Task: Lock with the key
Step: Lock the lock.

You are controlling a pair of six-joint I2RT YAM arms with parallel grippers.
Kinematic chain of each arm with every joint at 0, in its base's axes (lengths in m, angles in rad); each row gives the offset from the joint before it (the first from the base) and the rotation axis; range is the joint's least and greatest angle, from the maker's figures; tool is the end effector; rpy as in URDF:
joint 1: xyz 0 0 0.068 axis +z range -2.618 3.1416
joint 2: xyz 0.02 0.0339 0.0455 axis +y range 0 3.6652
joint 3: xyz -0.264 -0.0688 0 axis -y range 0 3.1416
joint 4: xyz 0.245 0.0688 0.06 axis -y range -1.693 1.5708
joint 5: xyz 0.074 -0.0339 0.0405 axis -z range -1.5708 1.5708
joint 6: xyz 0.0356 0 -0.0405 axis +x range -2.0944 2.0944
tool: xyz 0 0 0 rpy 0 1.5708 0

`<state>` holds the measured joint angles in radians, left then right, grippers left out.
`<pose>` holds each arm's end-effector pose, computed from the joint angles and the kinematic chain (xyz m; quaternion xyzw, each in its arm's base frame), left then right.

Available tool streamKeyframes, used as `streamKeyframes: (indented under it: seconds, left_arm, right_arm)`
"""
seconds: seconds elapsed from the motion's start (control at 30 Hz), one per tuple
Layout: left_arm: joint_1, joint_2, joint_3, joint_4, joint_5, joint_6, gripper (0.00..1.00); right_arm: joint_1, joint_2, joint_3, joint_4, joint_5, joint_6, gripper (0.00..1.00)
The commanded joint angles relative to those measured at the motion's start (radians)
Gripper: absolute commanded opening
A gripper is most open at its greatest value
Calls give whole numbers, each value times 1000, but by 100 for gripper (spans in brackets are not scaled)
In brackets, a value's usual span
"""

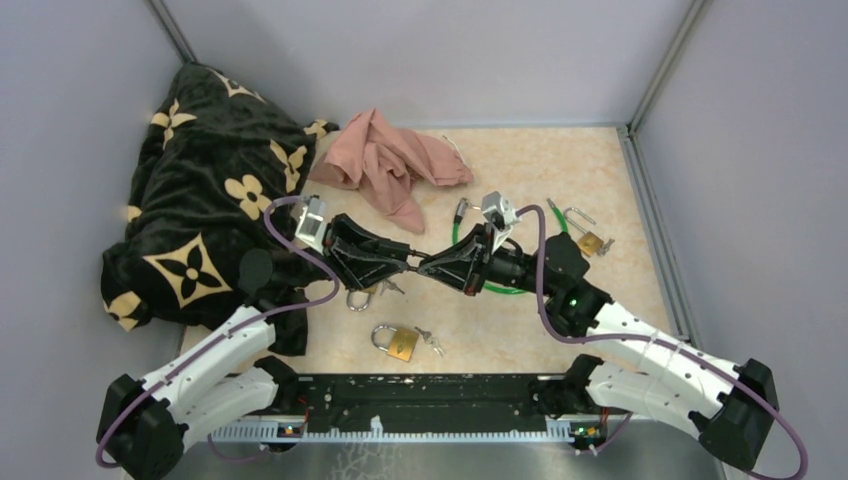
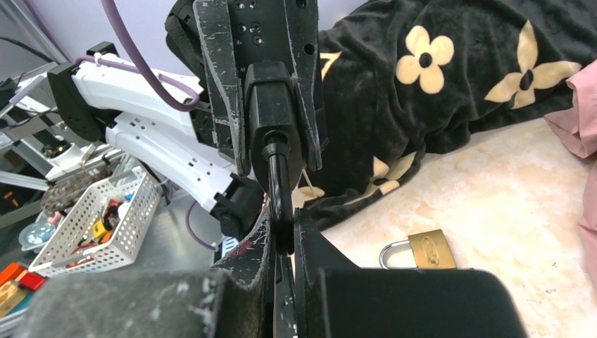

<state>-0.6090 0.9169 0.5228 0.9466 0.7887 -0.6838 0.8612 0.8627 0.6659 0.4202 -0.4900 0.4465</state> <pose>0.1439 -0.1311 0.3364 0.3184 0.4623 -0.6350 0.5307 0.1196 0.1650 0.3483 -0.3101 0.5533 0.5813 0.5098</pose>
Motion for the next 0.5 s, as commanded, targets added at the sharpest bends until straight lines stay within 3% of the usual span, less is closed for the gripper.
streamKeyframes:
  seconds: [0.0,0.23,0.47]
  left_arm:
    - [-42,46,-37,-99,52,16,0]
    - [-113,69,-56,-54,-4,-77,0]
    - [-145,90,-76,-35,-27,-96,0]
  right_arm:
    - [41,21,49,265,-95,57,0]
    - [42,103,50,372,-74,74,0]
    - [47,154,85,368,-45,71,0]
